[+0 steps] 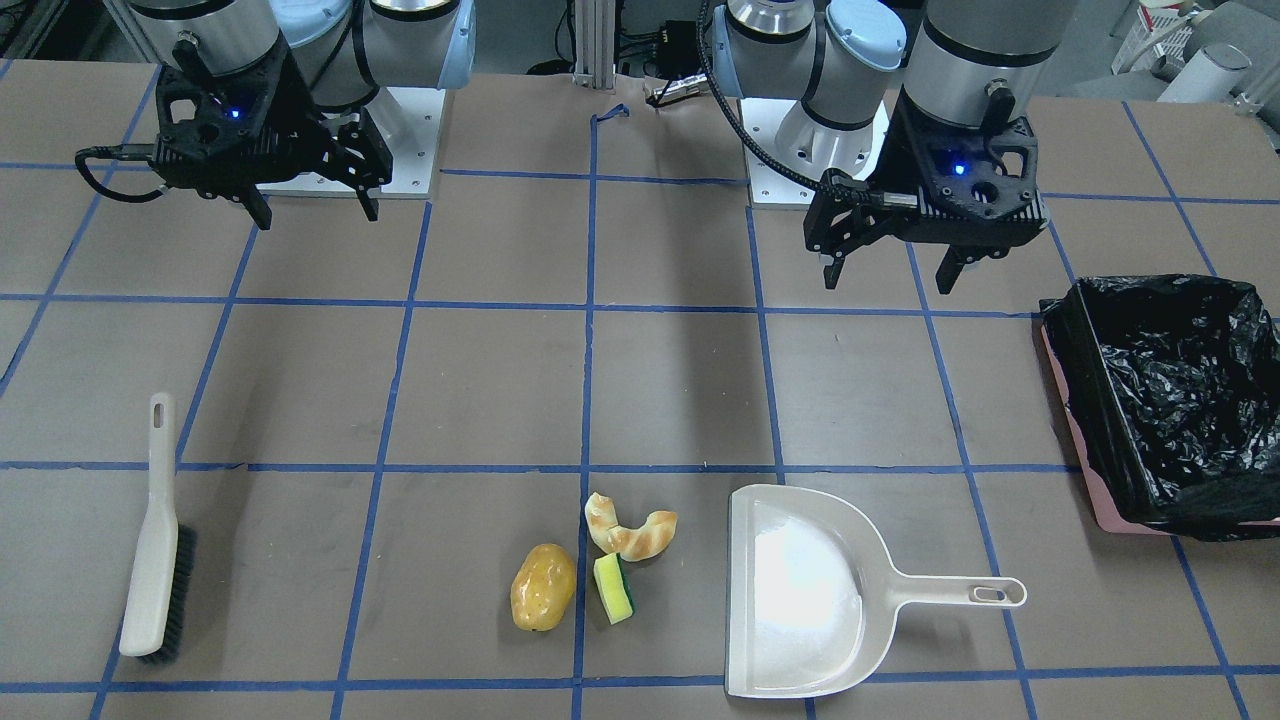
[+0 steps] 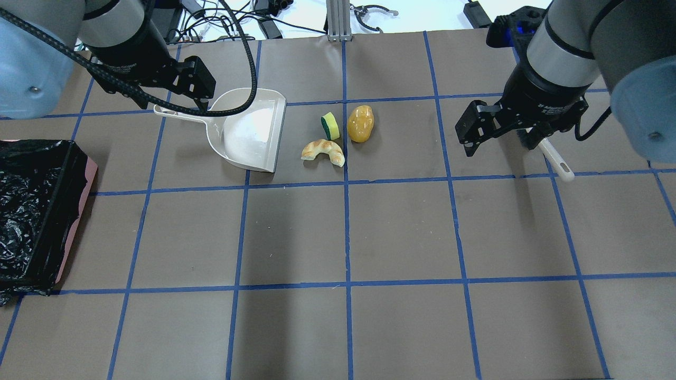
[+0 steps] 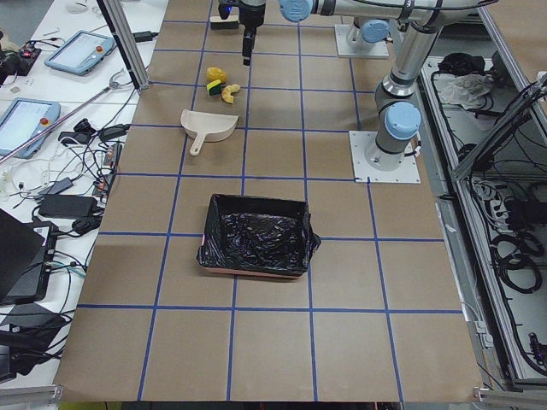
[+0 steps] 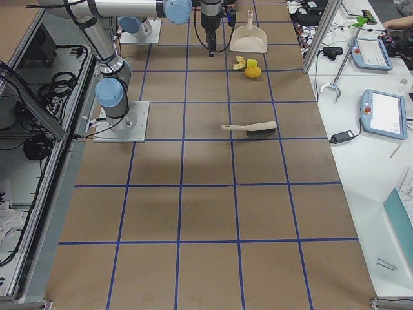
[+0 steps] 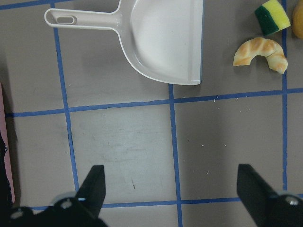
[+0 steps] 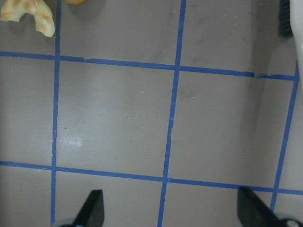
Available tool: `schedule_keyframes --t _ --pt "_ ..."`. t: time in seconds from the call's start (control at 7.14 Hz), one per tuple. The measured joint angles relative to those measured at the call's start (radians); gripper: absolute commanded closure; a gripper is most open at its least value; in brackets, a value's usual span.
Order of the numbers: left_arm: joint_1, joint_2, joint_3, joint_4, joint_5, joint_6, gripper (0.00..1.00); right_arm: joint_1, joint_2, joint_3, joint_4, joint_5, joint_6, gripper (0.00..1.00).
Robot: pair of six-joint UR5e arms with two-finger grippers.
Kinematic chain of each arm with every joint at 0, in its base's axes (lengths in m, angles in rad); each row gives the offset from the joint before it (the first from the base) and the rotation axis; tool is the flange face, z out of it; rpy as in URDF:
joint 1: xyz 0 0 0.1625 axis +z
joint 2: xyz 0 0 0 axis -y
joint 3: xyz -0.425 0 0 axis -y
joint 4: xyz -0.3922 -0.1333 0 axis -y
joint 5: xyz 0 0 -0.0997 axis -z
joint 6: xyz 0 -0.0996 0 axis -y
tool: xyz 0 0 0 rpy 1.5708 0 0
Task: Sweep and dump trash into bin
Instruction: 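Move the right gripper down onto the white brush handle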
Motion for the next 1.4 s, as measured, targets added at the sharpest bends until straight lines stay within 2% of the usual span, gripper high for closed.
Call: schedule_keyframes --t 0.84,1.4 --pt "0.0 0.001 0.0 -0.001 0.0 0.001 0.0 -0.003 0.005 0.0 -0.01 0.001 0.0 0.0" --pt "0.0 0.002 0.0 -0.001 0.002 0.002 0.0 -0.063 0.005 0.0 -0.001 0.001 -0.003 0.0"
